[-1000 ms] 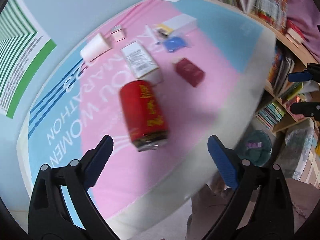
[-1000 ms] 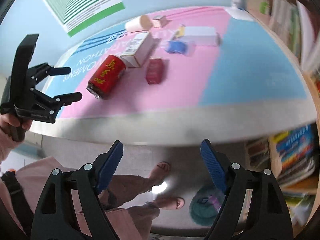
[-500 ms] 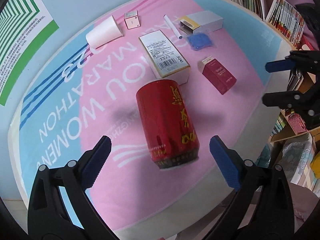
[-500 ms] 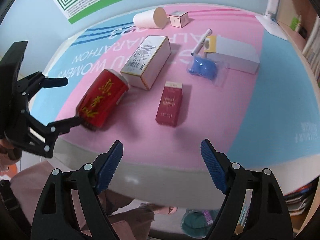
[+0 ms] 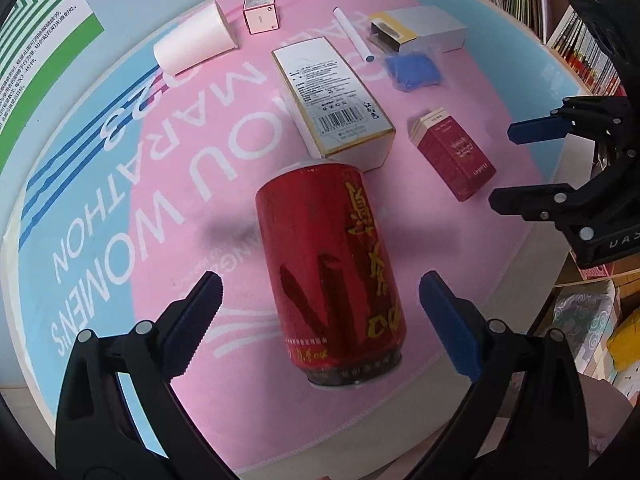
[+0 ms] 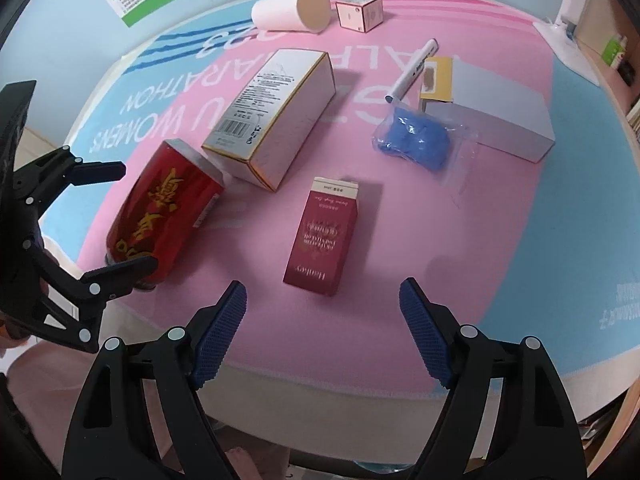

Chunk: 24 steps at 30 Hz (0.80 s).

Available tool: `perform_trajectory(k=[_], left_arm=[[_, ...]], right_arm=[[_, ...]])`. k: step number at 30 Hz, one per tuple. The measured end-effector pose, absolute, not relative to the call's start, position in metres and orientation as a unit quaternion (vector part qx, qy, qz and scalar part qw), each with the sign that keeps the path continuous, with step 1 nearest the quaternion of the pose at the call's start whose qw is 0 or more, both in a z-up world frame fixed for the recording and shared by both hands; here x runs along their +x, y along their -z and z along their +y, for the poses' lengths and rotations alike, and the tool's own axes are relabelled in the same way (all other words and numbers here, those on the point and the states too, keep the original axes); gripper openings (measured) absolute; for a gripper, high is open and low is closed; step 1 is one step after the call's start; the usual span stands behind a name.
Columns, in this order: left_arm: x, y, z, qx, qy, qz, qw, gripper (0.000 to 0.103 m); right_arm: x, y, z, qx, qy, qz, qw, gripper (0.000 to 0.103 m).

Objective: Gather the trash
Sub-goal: 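Grasp the red can with the left tool while the right tool grasps the dark red box, then carry the red can and dark red box over the wastebasket with both tools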

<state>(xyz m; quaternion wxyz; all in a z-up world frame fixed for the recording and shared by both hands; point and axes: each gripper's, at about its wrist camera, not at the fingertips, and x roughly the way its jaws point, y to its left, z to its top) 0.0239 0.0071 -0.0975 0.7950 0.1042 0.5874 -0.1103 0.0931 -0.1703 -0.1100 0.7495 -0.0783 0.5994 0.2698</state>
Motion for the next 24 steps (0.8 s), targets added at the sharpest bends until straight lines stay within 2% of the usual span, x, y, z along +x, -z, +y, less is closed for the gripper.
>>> perform_trajectory(k=[7,11,13,15,17,24], left_arm=[[0.033,0.108,0.011,0.102,0.105,0.598,0.788,0.094],[0.038,0.112,0.013,0.095,0.108,0.605,0.783,0.091],[0.040,0.115,0.013,0.093,0.113,0.608,0.781,0.088],[0.043,0.118,0.012,0.088,0.121,0.612,0.777,0.079],[0.044,0.121,0.012,0.083,0.130,0.615,0.773,0.070],[0.041,0.120,0.011,0.083,0.138,0.612,0.774,0.070]], right_arm=[[0.104,0.124,-0.158,-0.081,-0.263,0.611,0.742,0.068],[0.109,0.133,-0.154,-0.084,-0.256,0.620,0.737,0.050],[0.110,0.137,-0.154,-0.080,-0.252,0.624,0.735,0.049],[0.110,0.136,-0.154,-0.075,-0.252,0.623,0.737,0.033],[0.111,0.135,-0.157,-0.073,-0.246,0.622,0.740,0.031],[0.106,0.124,-0.169,-0.057,-0.242,0.615,0.748,0.031]])
